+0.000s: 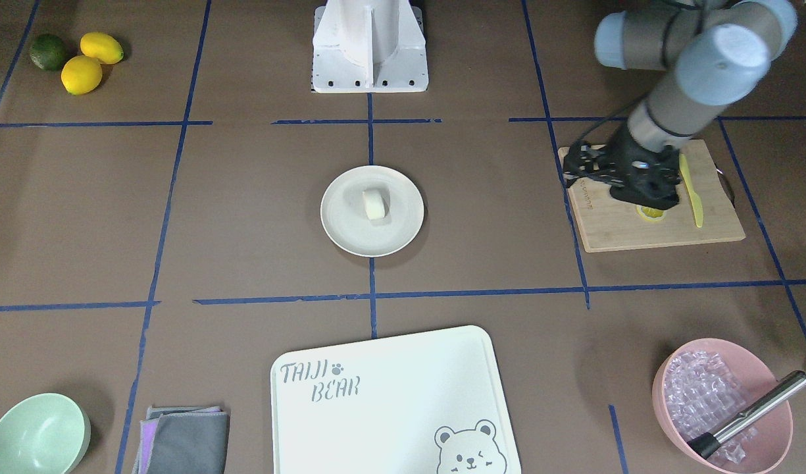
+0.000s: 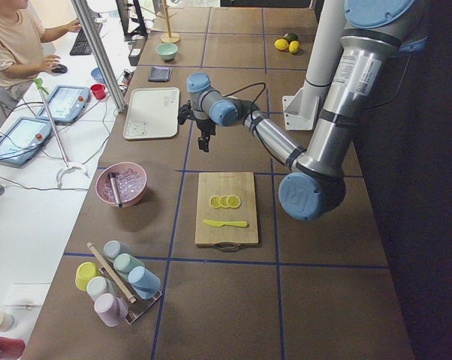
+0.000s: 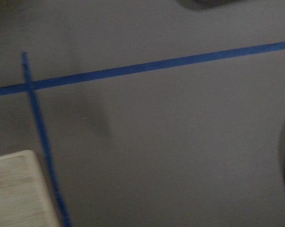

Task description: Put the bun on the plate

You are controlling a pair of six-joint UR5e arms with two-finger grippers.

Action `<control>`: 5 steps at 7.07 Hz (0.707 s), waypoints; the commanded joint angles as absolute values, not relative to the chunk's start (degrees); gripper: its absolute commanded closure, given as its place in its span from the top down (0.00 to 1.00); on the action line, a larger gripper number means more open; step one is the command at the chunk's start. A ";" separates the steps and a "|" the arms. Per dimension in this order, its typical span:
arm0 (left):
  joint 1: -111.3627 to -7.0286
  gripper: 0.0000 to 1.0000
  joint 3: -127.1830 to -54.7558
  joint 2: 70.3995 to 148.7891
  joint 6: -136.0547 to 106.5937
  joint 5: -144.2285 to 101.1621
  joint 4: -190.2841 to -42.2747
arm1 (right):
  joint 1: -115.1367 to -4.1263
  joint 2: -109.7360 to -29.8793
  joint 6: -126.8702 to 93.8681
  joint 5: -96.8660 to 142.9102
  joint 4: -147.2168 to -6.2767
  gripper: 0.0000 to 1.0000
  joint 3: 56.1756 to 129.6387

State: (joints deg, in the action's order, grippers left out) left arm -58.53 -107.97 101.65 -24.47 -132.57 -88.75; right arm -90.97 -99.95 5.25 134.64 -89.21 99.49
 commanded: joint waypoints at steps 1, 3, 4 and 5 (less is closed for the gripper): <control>-74.20 1.00 -103.40 92.31 -3.49 -137.20 -88.59 | -90.97 -100.02 5.27 134.56 -89.21 0.99 99.49; -82.06 1.00 -96.96 90.19 2.32 -137.29 -88.59 | -90.97 -100.19 5.27 134.65 -89.21 0.99 99.49; -83.83 1.00 -95.73 89.22 6.55 -137.29 -88.33 | -90.97 -100.20 5.27 134.65 -89.21 0.99 99.49; -84.02 1.00 -96.06 86.95 6.24 -137.29 -89.11 | -90.97 -100.20 5.27 134.65 -89.21 0.99 99.49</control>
State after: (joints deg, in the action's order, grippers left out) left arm -82.72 -96.64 89.22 4.41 -137.26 -88.62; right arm -90.96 -100.17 5.27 134.64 -89.21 99.49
